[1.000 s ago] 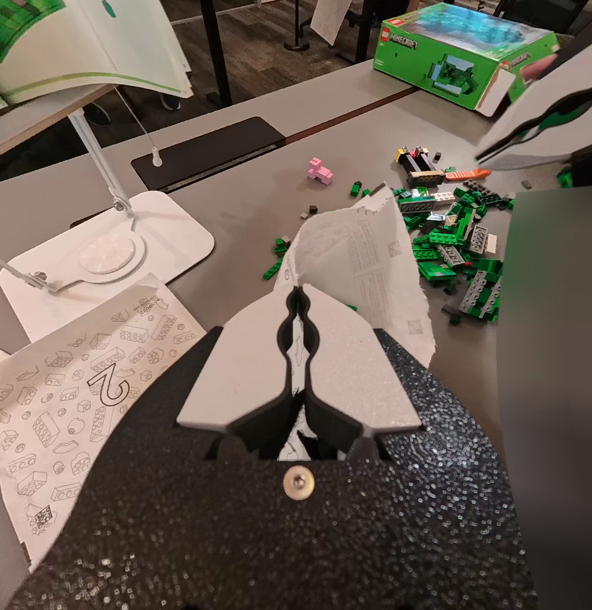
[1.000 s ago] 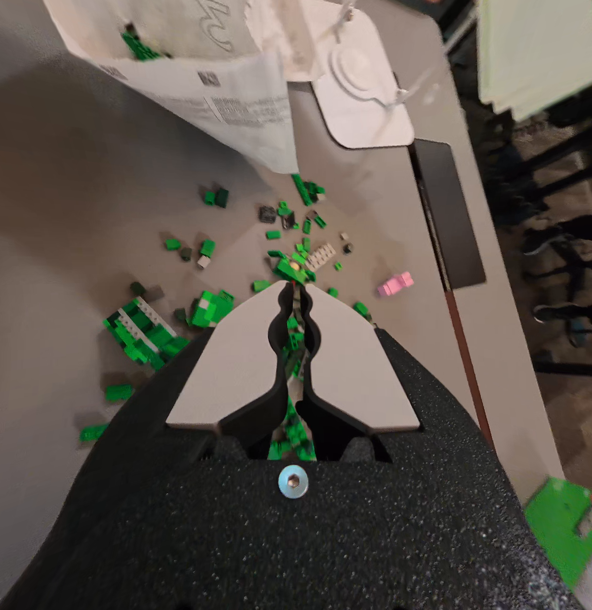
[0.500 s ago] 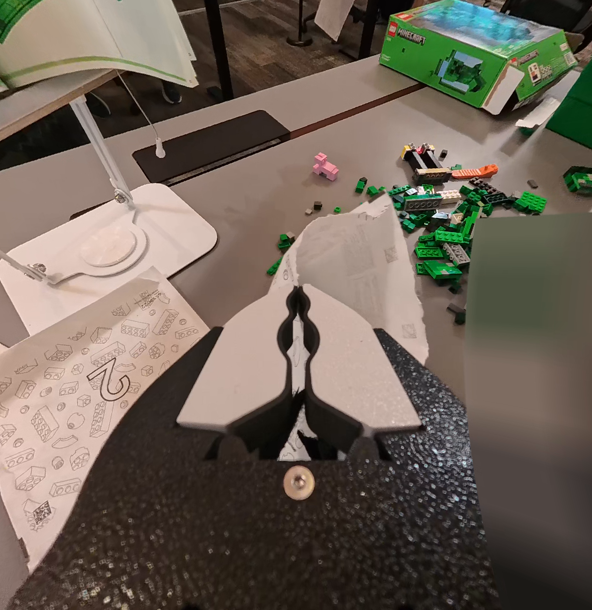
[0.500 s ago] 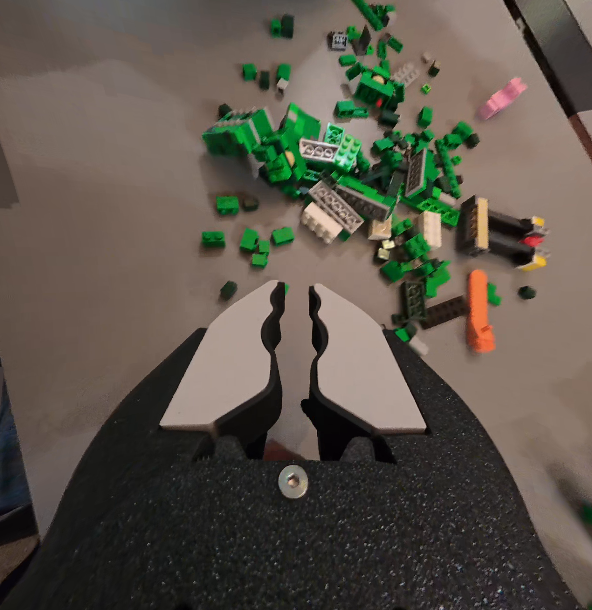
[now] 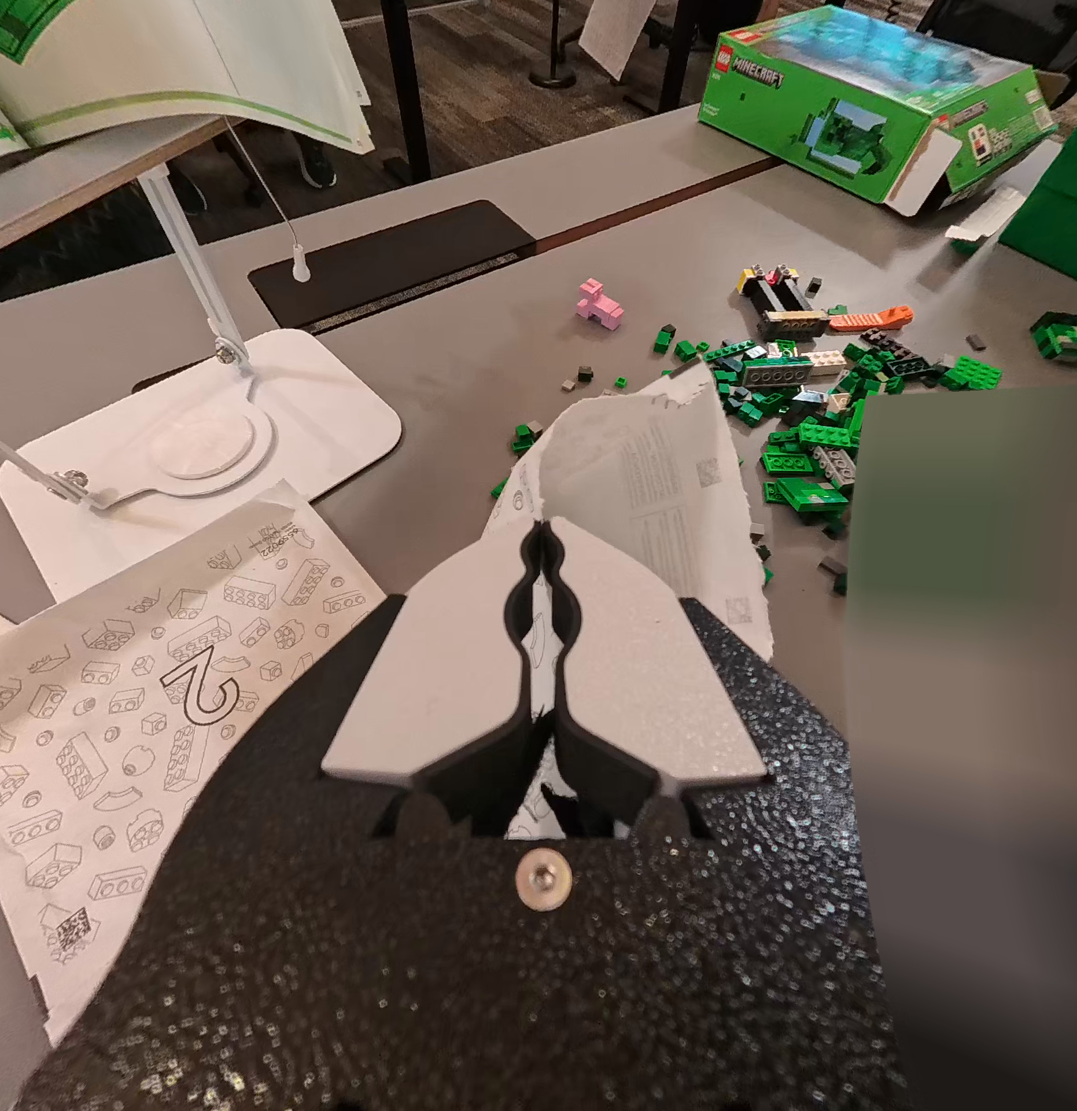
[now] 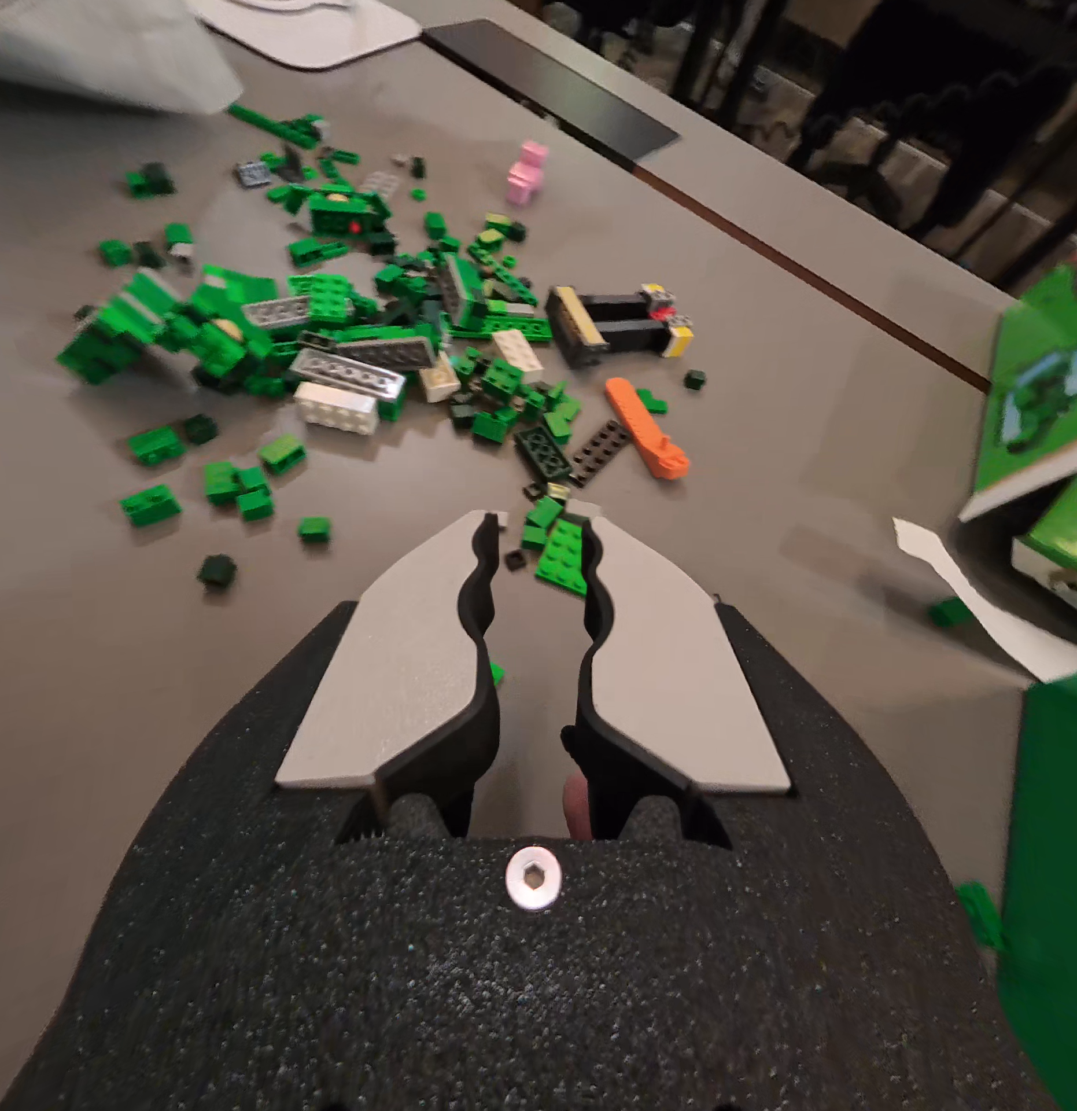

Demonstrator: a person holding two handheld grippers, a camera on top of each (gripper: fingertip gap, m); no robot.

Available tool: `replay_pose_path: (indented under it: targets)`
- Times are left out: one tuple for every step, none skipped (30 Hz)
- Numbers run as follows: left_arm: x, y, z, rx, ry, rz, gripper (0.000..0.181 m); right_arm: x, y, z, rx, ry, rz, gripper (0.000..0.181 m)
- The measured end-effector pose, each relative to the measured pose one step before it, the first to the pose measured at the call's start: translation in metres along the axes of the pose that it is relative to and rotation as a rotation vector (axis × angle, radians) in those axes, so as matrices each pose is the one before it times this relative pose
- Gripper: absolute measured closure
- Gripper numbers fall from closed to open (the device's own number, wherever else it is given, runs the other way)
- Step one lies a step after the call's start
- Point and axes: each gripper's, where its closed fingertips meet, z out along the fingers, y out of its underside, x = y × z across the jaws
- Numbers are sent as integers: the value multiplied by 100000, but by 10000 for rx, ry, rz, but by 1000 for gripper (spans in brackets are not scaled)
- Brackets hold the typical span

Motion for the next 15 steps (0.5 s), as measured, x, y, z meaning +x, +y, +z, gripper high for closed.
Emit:
replay_pose_path:
  targets:
    - [-25,-1,-31,-4,-32,25,181,629,315,103,-80,270,260,156]
    - [-8,-1,-12,-4,-10,6,181,623,301,113,-68,257,298,156]
    - [5,3,-7,1,7,-1,181,659,313,127,-86,265,350,156]
    - [-3,0,-5,3,0,-3,181,580,275,100,-80,191,327,156]
    - [-11,-7,10,1,2,-4,181,450,237,71,-66,94,291,156]
    - [0,3,13,1,-1,6,181,475,179,20,-50,126,277,156]
    - [18,-5,10,0,6,12,181,538,127,-56,-23,184,229,157]
    - [8,-3,25,1,9,8,181,637,100,-121,-11,254,193,157]
    - [0,1,15,2,11,-4,181,756,76,-191,-3,321,187,157]
    - [9,3,9,4,16,-15,181,829,67,-256,-2,357,195,158]
    - [-1,3,-9,1,11,-5,181,931,58,-302,7,398,234,158]
    - [-25,8,-20,3,-3,7,181,1050,116,-367,-48,435,259,159]
    - [-49,-5,-48,9,-12,1,181,1139,134,-417,-64,444,302,159]
    - [-62,-1,-43,12,-5,-19,181,1095,93,-459,-13,397,358,160]
    - [-63,25,-53,1,-6,-26,181,884,53,-433,37,253,373,160]
